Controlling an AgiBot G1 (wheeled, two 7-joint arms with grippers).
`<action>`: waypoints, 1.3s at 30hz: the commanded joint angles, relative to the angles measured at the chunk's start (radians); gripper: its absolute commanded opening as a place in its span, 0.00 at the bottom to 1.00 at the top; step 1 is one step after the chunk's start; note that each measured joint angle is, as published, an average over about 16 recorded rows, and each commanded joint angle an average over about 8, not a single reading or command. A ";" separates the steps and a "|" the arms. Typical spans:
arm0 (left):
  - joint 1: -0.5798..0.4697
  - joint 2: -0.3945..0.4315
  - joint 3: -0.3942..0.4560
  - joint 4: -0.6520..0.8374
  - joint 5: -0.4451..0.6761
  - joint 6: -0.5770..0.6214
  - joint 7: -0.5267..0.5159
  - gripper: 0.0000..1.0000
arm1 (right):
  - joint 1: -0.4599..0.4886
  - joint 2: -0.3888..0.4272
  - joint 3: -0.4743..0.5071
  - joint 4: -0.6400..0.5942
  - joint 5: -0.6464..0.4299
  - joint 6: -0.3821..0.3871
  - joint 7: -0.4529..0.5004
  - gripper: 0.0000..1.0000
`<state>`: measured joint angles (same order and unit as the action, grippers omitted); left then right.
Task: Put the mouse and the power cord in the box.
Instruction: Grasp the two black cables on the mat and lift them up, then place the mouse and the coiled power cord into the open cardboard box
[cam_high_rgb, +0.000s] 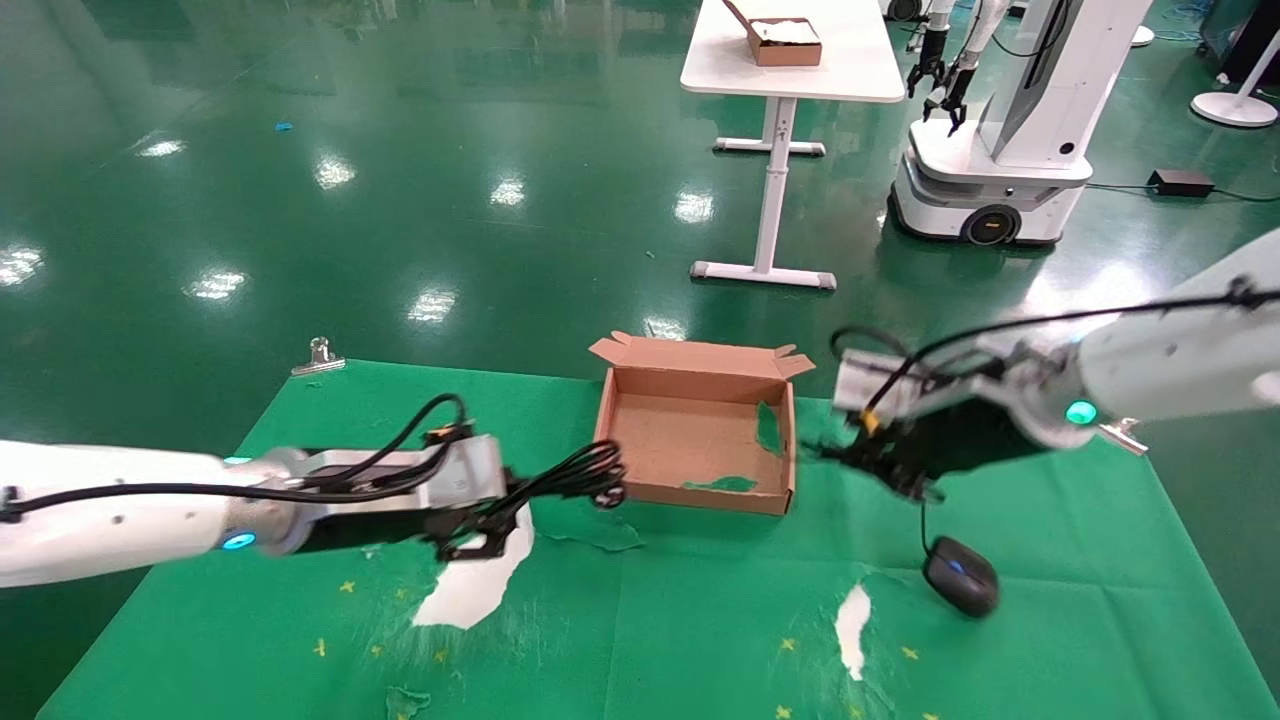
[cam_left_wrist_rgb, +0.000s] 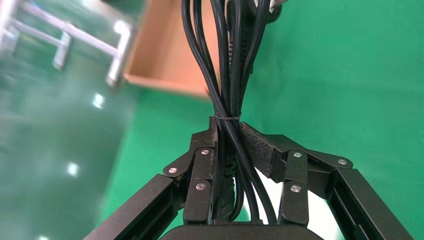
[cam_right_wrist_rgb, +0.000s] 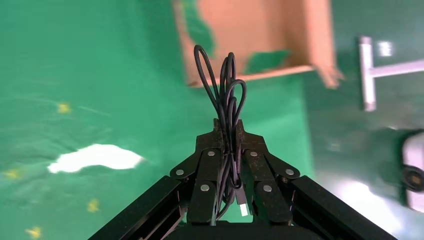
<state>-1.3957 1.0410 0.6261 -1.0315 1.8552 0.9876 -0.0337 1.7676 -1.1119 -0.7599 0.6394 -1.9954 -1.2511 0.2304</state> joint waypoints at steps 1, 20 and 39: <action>0.002 0.015 -0.004 -0.019 -0.003 -0.025 0.020 0.00 | 0.022 0.015 0.005 0.016 -0.005 0.006 0.008 0.00; 0.066 0.331 0.259 0.142 0.143 -0.819 0.305 0.87 | 0.078 0.148 -0.016 0.371 -0.101 -0.155 0.236 0.00; -0.040 0.326 0.599 0.251 -0.014 -1.017 0.177 1.00 | 0.100 0.122 -0.004 0.404 -0.110 -0.116 0.256 0.00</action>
<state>-1.4361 1.3663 1.2177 -0.7751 1.8395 -0.0253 0.1406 1.8661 -0.9914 -0.7644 1.0465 -2.1056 -1.3668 0.4889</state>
